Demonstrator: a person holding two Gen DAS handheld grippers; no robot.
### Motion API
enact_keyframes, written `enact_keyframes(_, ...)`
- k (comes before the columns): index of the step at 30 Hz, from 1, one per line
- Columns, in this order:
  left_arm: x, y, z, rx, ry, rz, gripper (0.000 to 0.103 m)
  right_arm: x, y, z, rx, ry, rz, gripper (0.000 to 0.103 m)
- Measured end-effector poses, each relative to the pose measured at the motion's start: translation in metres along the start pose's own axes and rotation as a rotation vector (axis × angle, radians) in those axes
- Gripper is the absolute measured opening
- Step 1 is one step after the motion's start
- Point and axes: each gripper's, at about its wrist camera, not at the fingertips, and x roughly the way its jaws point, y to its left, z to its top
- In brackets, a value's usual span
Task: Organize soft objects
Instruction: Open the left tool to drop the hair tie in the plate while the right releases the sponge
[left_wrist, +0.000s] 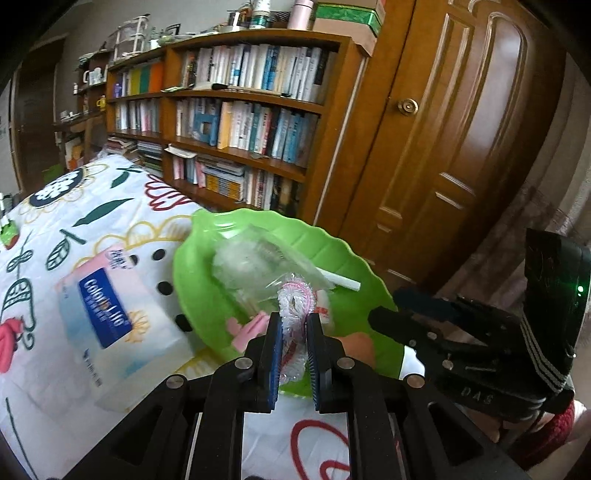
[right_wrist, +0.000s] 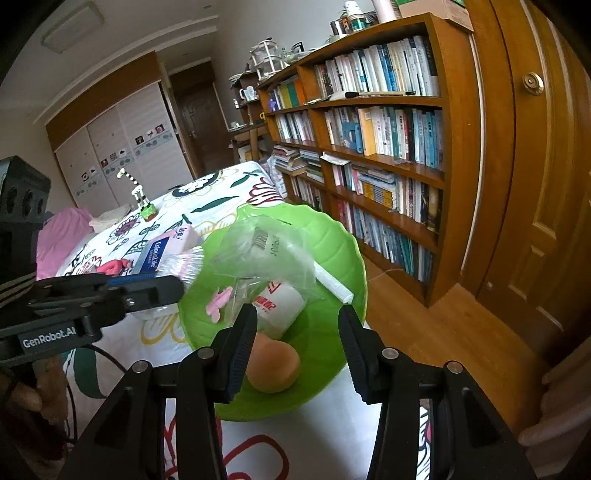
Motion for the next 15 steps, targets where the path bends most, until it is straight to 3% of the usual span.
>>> enact_keyframes(4, 0.011, -0.002, 0.004, 0.002, 0.007, -0.033, 0.019, 0.001, -0.001, 0.000, 0.003, 0.002, -0.002, 0.048)
enact_keyframes(6, 0.015, 0.002, 0.004, -0.013, 0.014, -0.043, 0.031, 0.002, -0.003, 0.000, 0.008, 0.006, -0.004, 0.048)
enact_keyframes(8, 0.016, 0.006, 0.002, -0.032, 0.014, -0.044, 0.056, 0.003, -0.005, -0.001, 0.011, 0.008, -0.005, 0.048)
enact_keyframes(9, 0.016, 0.007, 0.002, -0.037, 0.011, -0.040, 0.060, 0.003, -0.006, 0.000, 0.012, 0.008, -0.005, 0.048)
enact_keyframes(15, 0.009, 0.014, 0.000, -0.049, 0.003, -0.020, 0.062, 0.004, -0.007, 0.001, 0.011, 0.010, -0.004, 0.048)
